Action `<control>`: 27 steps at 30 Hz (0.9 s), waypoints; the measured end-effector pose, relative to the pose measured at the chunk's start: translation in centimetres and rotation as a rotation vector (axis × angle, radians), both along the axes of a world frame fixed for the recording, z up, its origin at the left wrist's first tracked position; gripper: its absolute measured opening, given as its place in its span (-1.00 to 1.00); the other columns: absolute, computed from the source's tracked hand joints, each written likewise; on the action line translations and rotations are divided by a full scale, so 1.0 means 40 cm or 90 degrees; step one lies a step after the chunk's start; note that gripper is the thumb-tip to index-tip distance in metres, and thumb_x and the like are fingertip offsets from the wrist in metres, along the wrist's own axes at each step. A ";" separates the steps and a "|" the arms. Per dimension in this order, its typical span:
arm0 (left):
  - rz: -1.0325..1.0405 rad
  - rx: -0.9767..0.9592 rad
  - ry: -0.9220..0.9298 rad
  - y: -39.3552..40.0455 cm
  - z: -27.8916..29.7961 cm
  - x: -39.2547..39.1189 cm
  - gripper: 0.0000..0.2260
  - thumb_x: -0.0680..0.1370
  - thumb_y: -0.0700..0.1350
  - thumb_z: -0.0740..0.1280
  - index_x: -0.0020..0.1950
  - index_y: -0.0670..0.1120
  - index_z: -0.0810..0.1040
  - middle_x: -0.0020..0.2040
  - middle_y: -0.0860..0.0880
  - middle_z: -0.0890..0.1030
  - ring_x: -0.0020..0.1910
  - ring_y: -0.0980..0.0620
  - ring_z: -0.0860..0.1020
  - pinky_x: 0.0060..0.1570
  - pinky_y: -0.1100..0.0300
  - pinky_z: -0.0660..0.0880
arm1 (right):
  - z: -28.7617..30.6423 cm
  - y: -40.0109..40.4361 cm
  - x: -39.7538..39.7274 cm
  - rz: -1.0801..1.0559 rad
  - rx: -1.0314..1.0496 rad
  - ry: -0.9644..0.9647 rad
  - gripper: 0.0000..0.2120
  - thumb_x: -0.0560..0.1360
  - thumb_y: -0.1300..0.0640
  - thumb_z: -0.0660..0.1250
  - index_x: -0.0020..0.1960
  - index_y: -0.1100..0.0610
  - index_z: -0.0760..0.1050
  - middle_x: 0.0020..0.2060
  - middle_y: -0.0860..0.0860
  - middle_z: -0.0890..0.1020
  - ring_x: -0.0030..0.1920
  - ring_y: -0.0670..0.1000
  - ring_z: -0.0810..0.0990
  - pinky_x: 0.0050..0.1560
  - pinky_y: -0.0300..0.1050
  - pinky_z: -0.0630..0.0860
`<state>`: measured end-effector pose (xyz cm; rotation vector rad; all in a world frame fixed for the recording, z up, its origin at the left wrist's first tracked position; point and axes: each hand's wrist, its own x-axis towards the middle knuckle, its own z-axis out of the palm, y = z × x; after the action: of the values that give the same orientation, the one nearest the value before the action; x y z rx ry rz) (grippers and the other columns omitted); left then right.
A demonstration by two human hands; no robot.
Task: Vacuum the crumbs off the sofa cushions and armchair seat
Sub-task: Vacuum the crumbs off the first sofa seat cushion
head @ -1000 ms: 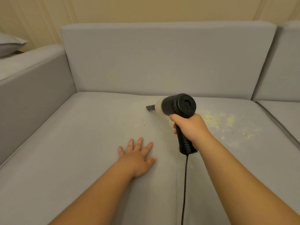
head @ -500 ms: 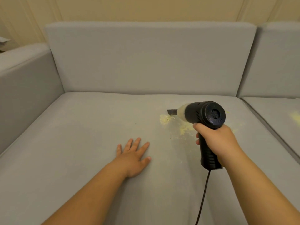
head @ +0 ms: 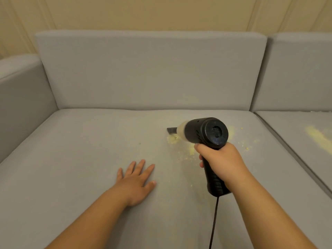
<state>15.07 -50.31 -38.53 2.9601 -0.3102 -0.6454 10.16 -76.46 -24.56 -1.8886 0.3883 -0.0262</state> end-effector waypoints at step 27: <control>-0.035 -0.057 -0.123 -0.003 -0.015 -0.004 -0.42 0.48 0.48 0.14 0.51 0.53 0.15 0.66 0.21 0.14 0.66 0.13 -0.05 0.54 -0.24 -0.02 | 0.033 -0.086 -0.036 -0.014 0.019 0.048 -0.81 0.45 0.01 0.51 -0.16 0.14 0.66 -0.35 0.08 0.72 -0.17 0.14 0.76 -0.02 0.00 0.64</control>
<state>14.91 -50.45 -39.14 2.9397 -0.4251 -0.3414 8.71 -79.90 -23.25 -1.8600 0.4583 0.0354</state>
